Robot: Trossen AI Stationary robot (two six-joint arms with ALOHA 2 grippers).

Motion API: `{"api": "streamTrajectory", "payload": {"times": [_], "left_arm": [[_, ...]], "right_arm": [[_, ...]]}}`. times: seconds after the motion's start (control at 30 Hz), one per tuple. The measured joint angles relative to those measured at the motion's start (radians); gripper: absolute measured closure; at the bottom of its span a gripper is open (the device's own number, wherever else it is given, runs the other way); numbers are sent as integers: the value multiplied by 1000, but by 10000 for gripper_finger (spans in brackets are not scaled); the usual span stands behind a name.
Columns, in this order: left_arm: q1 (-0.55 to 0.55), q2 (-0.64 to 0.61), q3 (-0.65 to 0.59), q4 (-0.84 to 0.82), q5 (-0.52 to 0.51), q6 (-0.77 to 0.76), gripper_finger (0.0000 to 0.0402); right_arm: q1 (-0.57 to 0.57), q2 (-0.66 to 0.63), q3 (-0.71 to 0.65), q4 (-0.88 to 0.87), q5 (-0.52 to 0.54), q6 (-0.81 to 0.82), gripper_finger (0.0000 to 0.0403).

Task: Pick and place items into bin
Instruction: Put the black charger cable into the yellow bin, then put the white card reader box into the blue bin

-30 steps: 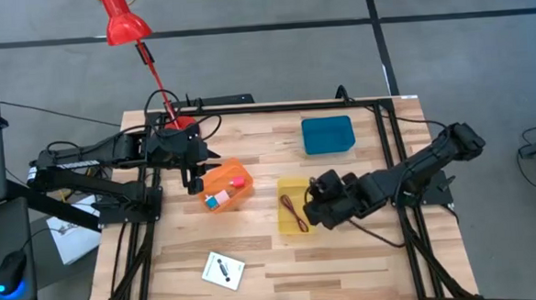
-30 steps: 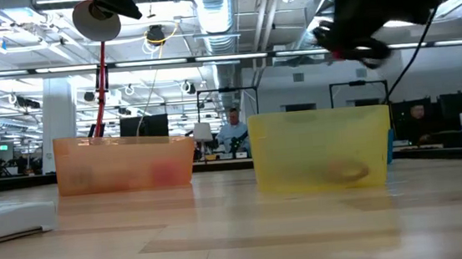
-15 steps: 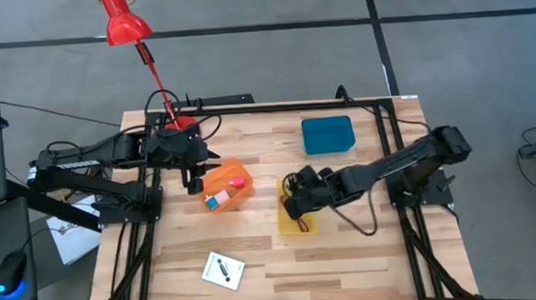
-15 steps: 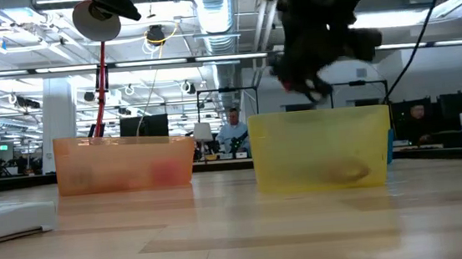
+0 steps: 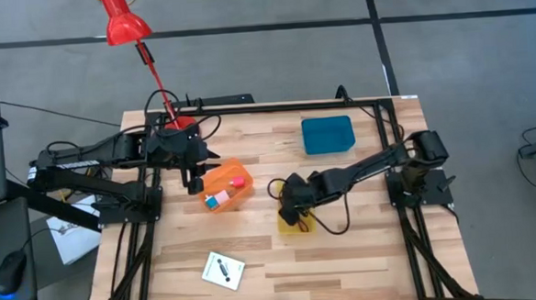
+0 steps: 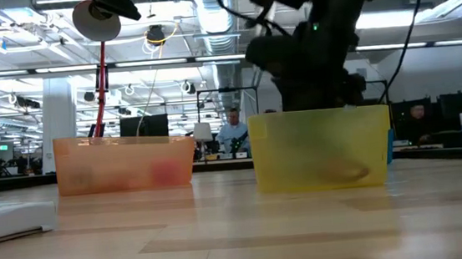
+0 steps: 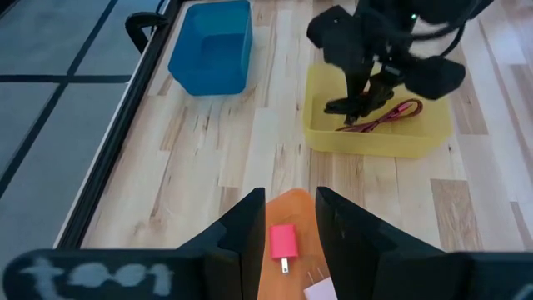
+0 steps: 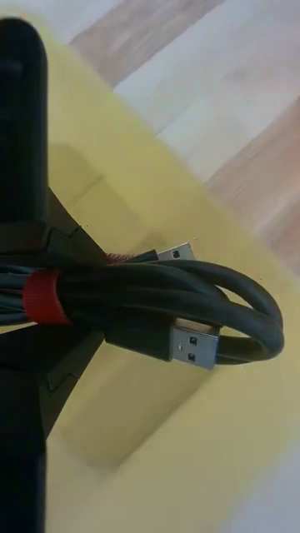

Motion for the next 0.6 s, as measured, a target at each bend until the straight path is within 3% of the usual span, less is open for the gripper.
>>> {"api": "streamTrajectory", "payload": {"times": [0.17, 0.6], "left_arm": [[0, 0, 0, 1, -1, 0, 304], [0, 0, 0, -10, -1, 0, 304]], "right_arm": [[-18, 18, 0, 6, -20, -67, 306], [-24, 4, 29, 14, -20, -137, 192]]}}
